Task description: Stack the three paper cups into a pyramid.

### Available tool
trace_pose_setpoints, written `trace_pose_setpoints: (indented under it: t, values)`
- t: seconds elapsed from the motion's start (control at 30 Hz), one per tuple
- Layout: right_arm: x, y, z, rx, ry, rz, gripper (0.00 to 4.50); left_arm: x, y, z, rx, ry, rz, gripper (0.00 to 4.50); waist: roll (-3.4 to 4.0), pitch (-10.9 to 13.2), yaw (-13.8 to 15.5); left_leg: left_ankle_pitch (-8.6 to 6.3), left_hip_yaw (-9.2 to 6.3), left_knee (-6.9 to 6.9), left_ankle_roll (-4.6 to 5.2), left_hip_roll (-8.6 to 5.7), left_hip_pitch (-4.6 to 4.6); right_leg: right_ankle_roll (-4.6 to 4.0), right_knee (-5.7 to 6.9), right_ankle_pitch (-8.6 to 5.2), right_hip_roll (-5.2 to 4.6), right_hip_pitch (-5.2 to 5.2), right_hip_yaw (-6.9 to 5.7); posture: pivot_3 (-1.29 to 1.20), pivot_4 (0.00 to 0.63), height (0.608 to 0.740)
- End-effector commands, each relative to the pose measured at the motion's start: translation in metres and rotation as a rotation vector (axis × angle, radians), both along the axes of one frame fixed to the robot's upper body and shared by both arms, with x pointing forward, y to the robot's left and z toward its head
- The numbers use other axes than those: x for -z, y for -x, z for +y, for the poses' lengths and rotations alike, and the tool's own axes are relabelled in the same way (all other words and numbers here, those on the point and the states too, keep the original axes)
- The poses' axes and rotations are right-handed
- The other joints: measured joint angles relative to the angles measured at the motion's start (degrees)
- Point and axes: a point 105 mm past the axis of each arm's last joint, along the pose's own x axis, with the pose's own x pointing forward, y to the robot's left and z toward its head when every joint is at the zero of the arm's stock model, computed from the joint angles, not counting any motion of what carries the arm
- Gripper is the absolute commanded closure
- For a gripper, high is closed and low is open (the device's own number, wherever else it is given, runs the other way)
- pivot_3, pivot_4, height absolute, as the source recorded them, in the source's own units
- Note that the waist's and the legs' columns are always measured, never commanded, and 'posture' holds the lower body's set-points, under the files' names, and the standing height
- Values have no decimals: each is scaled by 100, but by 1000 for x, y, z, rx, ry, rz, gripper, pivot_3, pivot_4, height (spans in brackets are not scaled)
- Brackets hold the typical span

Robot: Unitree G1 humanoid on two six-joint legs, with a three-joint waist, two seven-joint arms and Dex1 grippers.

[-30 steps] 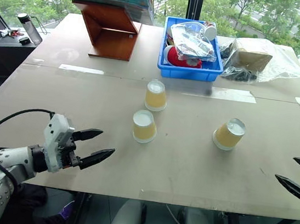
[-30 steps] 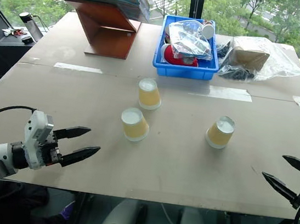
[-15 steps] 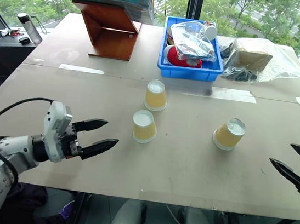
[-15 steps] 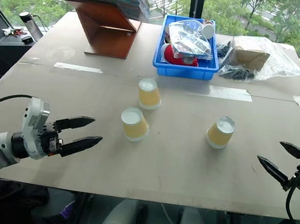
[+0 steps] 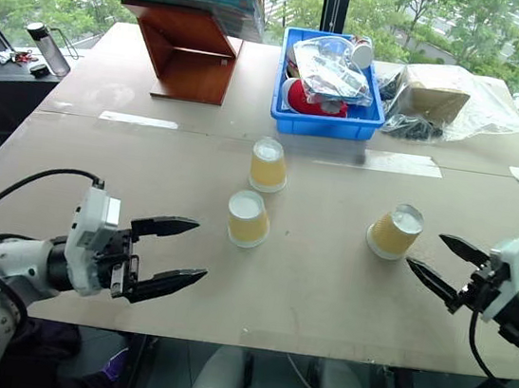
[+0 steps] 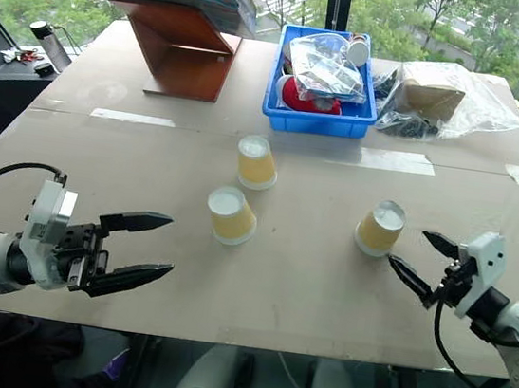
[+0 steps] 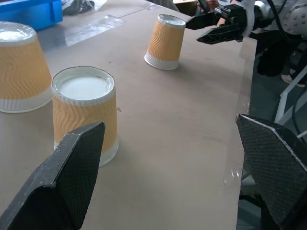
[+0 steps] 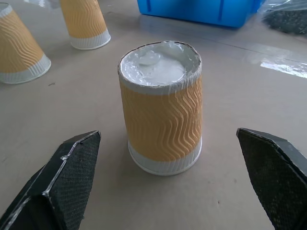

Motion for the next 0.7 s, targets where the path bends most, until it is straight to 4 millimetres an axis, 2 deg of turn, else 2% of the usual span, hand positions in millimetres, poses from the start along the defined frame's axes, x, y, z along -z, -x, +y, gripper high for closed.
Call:
trace_pose_setpoints:
  t: [0.03,0.23,0.33,0.7]
  values:
    - [-5,-7,1,21,17,-50,0,-5,8,0,33,-7,-23,26,0,0,-2,0,0,0,0,0,-1,0,0,0,0,0,0,0,150,740]
    - [-4,-18,0,31,9,-73,0,-8,14,0,68,-31,-71,26,-1,0,-1,0,3,1,0,0,0,0,0,0,0,0,2,0,150,740]
    - [-3,-22,2,20,-2,-72,0,-12,11,4,14,-22,-103,26,-1,0,-4,0,3,1,0,0,0,0,0,0,1,-1,2,0,150,740]
    - [-8,-29,28,-56,-50,-68,0,-10,14,4,-2,-22,-110,26,-1,0,-9,-1,3,1,1,1,0,0,1,0,1,-1,3,0,150,740]
